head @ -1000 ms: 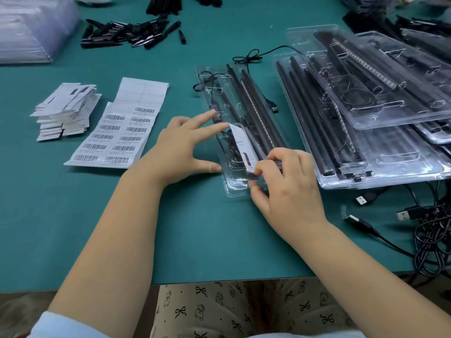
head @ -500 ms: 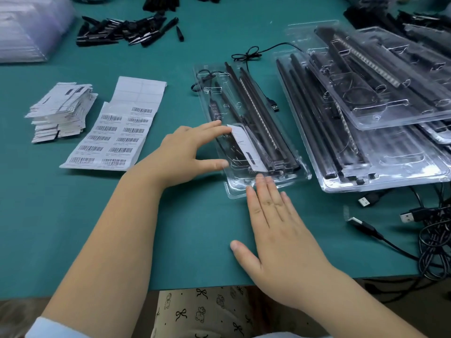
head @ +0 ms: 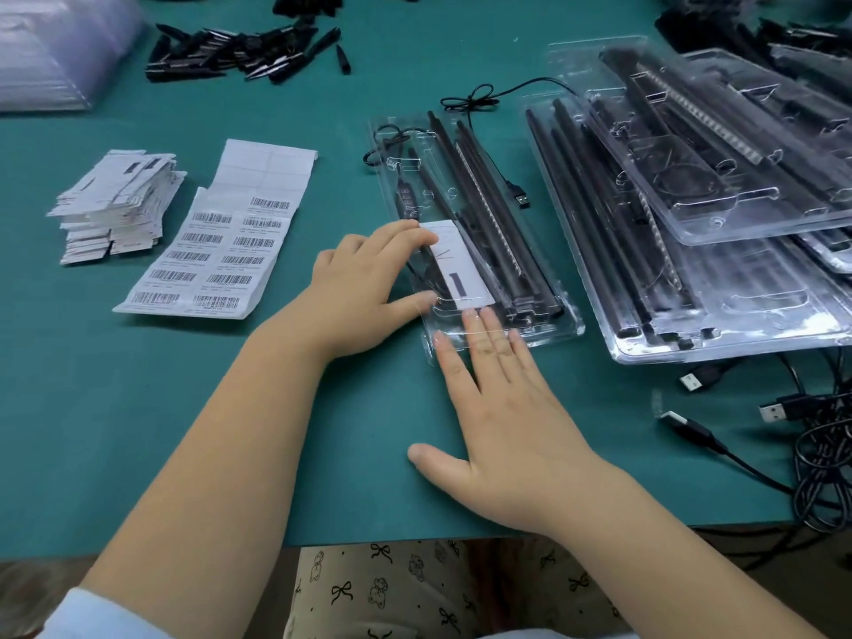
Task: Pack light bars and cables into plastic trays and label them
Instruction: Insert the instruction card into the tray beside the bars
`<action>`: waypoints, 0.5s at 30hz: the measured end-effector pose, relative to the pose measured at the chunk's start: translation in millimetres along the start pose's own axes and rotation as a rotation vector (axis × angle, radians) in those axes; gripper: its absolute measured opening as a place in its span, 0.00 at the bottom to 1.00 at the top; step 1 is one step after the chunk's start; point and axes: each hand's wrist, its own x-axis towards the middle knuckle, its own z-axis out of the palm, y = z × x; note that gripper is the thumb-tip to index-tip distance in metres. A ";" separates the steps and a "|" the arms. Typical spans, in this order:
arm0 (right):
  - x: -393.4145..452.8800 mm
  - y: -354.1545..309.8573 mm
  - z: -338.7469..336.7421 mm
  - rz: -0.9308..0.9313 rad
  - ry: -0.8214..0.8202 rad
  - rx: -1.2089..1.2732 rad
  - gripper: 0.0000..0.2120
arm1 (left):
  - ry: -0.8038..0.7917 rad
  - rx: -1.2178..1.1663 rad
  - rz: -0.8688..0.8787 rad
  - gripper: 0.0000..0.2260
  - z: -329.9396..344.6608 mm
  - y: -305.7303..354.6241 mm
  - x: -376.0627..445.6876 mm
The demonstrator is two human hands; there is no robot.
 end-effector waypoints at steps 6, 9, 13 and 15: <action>7.8 -1.0 -2.8 0.010 0.030 -0.038 0.47 | 0.158 0.013 -0.005 0.25 10.2 2.5 4.9; 6.0 0.6 -3.9 -0.010 0.030 0.018 0.45 | 0.210 -0.024 0.031 0.20 10.9 3.5 7.2; -3.5 2.9 -4.6 -0.028 0.188 0.084 0.34 | 0.171 -0.118 0.052 0.21 9.9 5.0 8.2; -11.4 3.1 -0.3 -0.017 0.451 0.161 0.22 | 0.163 -0.136 0.054 0.24 9.1 4.9 7.5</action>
